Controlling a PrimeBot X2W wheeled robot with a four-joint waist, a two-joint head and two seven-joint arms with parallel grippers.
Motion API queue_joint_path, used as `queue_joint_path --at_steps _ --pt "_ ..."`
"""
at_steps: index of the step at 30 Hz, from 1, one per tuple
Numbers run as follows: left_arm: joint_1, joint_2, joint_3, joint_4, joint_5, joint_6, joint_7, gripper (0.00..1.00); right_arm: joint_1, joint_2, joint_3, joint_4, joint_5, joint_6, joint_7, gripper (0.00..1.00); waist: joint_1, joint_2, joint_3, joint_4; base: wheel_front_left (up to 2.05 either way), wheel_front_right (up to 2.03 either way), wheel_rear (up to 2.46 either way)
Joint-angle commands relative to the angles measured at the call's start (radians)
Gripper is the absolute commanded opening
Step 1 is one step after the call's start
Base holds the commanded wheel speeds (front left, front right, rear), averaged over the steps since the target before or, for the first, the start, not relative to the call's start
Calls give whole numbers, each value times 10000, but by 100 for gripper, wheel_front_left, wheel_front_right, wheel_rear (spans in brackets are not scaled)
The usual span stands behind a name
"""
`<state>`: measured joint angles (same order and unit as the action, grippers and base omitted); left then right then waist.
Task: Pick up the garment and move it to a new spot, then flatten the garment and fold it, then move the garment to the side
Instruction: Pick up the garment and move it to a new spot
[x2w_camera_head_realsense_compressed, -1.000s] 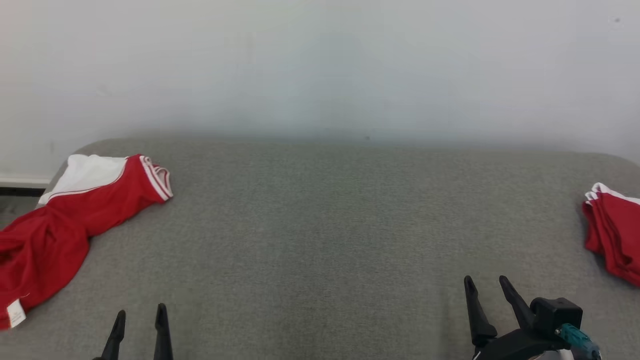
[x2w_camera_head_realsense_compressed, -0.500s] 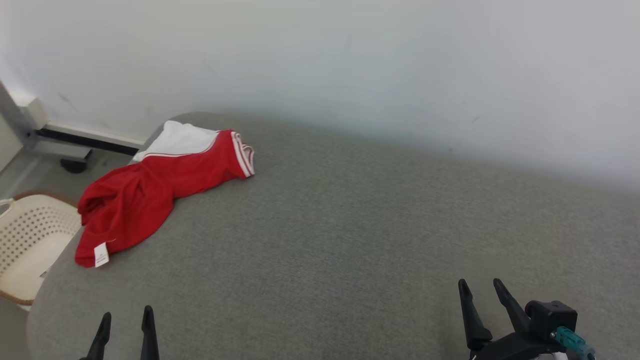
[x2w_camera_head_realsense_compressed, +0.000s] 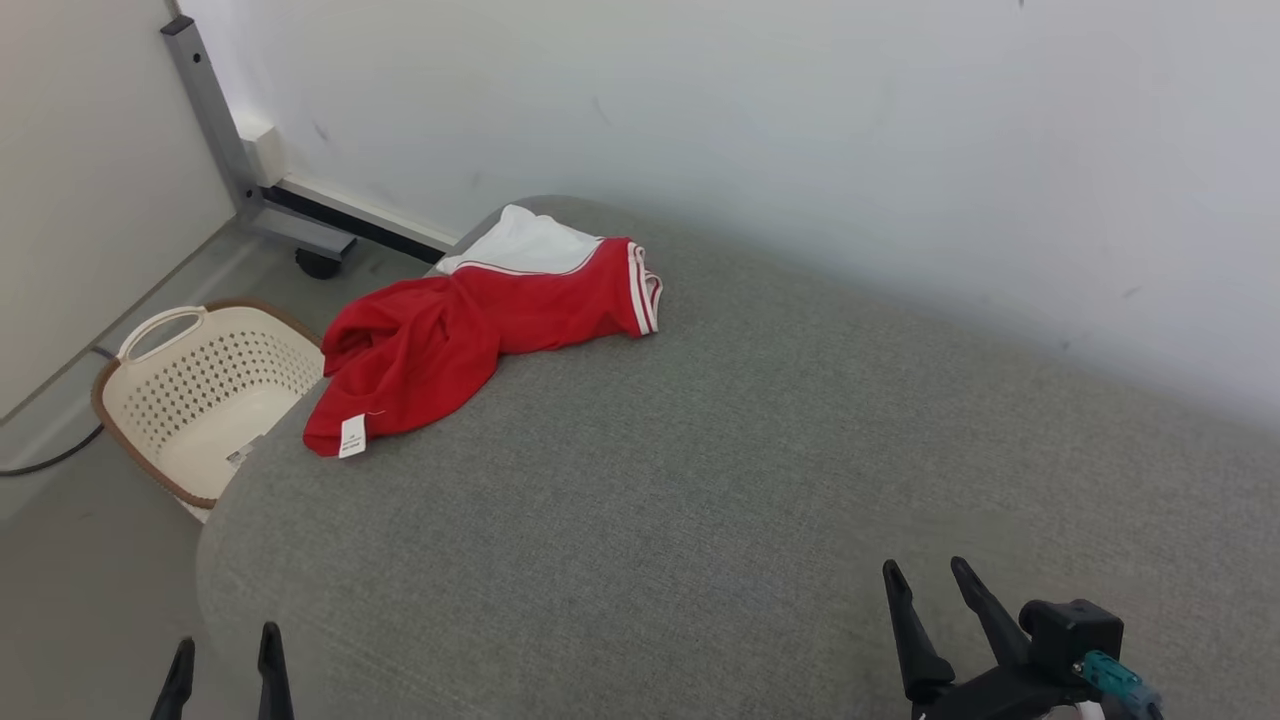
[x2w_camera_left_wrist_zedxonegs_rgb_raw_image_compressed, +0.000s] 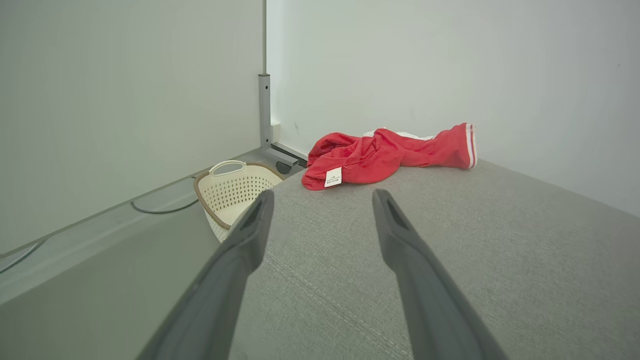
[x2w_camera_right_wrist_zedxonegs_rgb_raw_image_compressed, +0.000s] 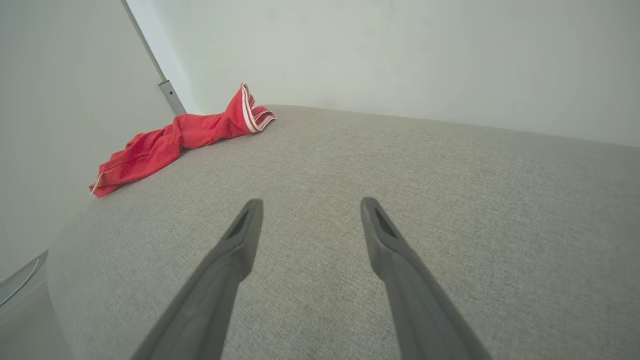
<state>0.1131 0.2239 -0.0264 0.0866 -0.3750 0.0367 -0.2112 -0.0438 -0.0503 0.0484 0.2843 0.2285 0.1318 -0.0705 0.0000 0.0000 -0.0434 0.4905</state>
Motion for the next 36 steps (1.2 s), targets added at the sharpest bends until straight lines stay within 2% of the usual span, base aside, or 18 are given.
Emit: queue_joint_path --at_steps 1,13,17,21,26,31,36 --pt "156 -2 42 -15 -108 53 -60 100 -84 0 20 60 19 -24 14 100 0 0 86 161 0 0 0" --pt "-78 -31 -51 44 -256 -33 -48 100 -354 1 294 281 -65 -24 -21 100 0 0 221 209 0 0 0" --pt "-1072 172 -366 212 -387 -484 459 100 -366 2 380 66 -230 -24 153 100 0 0 482 222 0 0 0" --pt "-2927 208 -802 990 -757 -1045 1391 100 -393 0 306 -392 -532 -24 406 100 0 0 995 173 0 0 0" --pt "-5650 204 -920 2844 -1441 -1353 2595 100 -858 -125 727 -1457 -1094 -24 1214 100 0 0 2261 -630 0 0 0" --pt "-7952 611 -961 4679 -1707 -1531 3295 100 -1444 -638 1368 -2765 -1249 -24 2012 100 0 0 3583 -1717 0 0 0" --pt "-9541 1005 -1100 6103 -2081 -1624 4194 100 -1679 -1078 1489 -4329 -1280 -24 2685 100 0 0 4701 -2521 0 0 0"
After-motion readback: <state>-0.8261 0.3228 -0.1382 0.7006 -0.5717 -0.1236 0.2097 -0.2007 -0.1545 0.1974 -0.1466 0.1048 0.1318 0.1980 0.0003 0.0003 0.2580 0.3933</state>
